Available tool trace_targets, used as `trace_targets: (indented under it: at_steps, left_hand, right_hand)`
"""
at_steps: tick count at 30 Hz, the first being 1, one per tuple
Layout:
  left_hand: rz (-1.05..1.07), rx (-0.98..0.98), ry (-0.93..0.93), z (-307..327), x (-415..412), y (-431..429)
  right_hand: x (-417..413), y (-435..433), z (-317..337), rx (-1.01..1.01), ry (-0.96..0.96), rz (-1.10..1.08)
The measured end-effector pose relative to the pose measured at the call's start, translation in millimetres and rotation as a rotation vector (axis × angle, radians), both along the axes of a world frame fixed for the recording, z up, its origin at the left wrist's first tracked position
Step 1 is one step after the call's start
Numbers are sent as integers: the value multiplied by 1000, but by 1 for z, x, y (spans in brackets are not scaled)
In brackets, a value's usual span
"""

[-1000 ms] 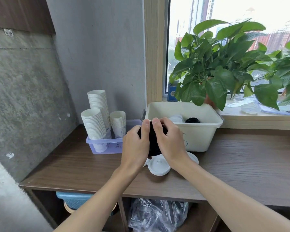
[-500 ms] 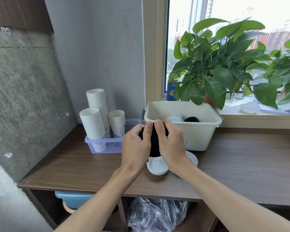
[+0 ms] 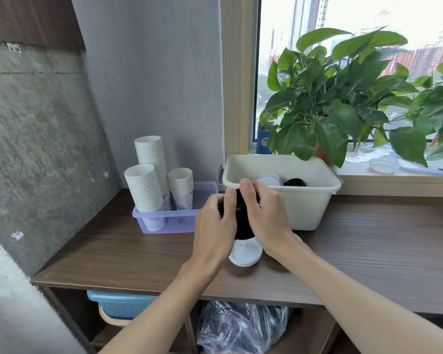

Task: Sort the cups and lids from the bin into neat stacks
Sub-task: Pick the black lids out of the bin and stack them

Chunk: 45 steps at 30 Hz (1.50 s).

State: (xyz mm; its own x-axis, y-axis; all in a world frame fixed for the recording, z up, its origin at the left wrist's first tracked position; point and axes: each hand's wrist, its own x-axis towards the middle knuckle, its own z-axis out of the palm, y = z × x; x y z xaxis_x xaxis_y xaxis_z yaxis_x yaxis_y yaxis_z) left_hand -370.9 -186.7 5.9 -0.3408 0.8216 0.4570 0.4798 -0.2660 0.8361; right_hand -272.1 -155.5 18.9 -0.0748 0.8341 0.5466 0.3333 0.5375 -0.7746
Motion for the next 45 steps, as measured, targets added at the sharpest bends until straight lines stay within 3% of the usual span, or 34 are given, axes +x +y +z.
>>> trace_targets:
  at_steps: [5, 19, 26, 30, 35, 40, 45]
  left_hand:
    - [-2, -10, 48, -3, -5, 3]
    - [-45, 130, 74, -1, -10, 8]
    - [-87, 31, 32, -11, -10, 3]
    - [-44, 56, 177, -9, -18, 5]
    - [-140, 107, 337, 2, -25, 2]
    - [-225, 126, 98, -3, -15, 5]
    - [-171, 158, 23, -8, -6, 10]
  right_hand:
    - [-1, -2, -3, -64, 82, 42]
    - [-3, 0, -6, 73, 69, -26]
    - [0, 6, -17, -67, 187, -35]
    - [5, 3, -14, -11, 71, 110]
    - [16, 8, -4, 113, -87, 88]
    - [15, 10, -5, 173, -48, -1]
    - [11, 10, -9, 110, 19, -54]
